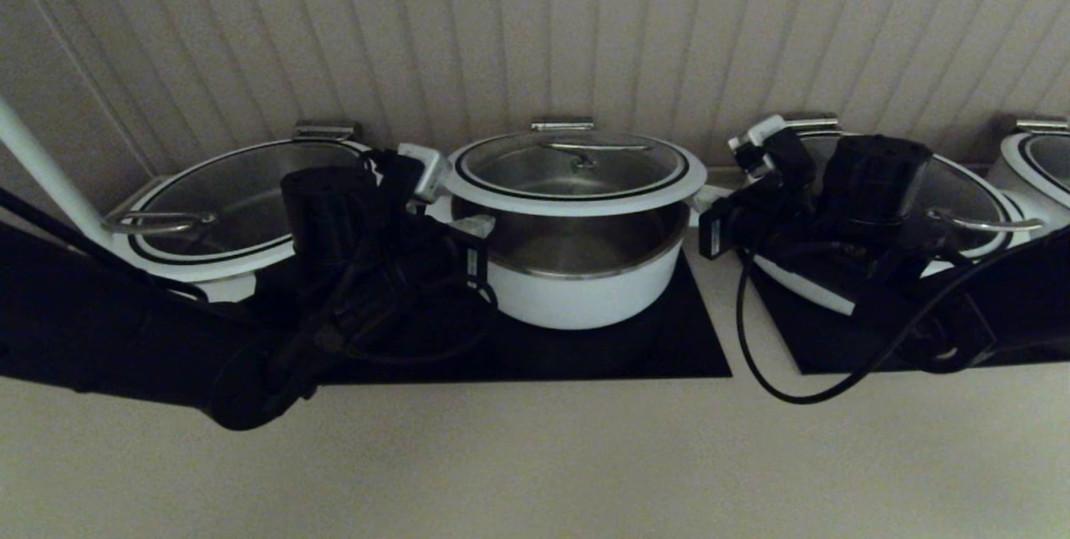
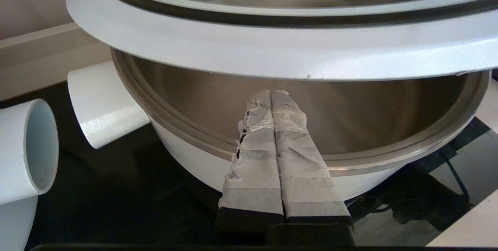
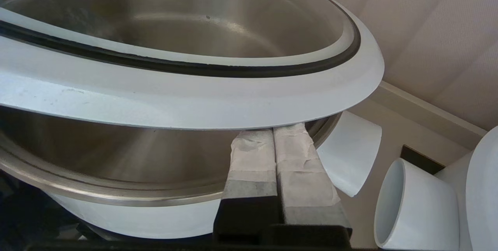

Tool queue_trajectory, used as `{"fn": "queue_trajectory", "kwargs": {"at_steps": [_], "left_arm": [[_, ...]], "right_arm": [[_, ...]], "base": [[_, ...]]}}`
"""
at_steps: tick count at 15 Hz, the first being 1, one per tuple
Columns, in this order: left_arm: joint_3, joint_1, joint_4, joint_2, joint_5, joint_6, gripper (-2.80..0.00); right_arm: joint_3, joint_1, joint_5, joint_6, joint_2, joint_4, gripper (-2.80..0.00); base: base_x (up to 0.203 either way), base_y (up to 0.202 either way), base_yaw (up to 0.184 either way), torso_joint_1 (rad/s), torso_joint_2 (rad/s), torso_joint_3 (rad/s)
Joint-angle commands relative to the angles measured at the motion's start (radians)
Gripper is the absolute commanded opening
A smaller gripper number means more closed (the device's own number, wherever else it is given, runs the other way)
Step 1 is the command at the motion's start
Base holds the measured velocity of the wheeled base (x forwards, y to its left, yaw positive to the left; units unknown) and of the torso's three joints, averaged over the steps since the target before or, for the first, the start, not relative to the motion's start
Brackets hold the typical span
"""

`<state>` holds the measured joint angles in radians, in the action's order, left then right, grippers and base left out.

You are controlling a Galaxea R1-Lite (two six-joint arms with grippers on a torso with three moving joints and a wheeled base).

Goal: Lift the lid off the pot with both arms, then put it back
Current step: Open the pot lid completely

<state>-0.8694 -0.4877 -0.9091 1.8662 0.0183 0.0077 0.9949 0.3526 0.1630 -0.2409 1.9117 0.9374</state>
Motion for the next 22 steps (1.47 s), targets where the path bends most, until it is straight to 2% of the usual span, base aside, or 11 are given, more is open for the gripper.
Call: {"fn": "queue_trajectory", "kwargs": {"at_steps": [1, 14, 16, 22], "left_arm": [[0.006, 0.0, -0.007, 0.002, 0.0, 0.0, -2.8], [-0.002, 0.003, -0.007, 0.004, -0.002, 0.001, -2.8], [-0.007, 0.003, -0.008, 0.008, -0.023, 0.002, -2.8], [0.049, 0.002, -0.008, -0.01, -0.026, 0.011, -2.8]], "right_arm": [[0.001, 0.0, 0.001, -0.002, 0.003, 0.006, -2.8], [0.001, 0.0, 0.001, -0.002, 0.003, 0.006, -2.8], [0.002, 0.0, 0.001, -0.002, 0.003, 0.006, -2.8], [0.036, -0.001, 0.0, -0.002, 0.008, 0.005, -2.8]], "base": [[0.0, 0.0, 0.0, 0.0, 0.0, 0.0], [0.0, 0.0, 0.0, 0.0, 0.0, 0.0], [0.0, 0.0, 0.0, 0.0, 0.0, 0.0], [0.0, 0.0, 0.0, 0.0, 0.0, 0.0]]}}
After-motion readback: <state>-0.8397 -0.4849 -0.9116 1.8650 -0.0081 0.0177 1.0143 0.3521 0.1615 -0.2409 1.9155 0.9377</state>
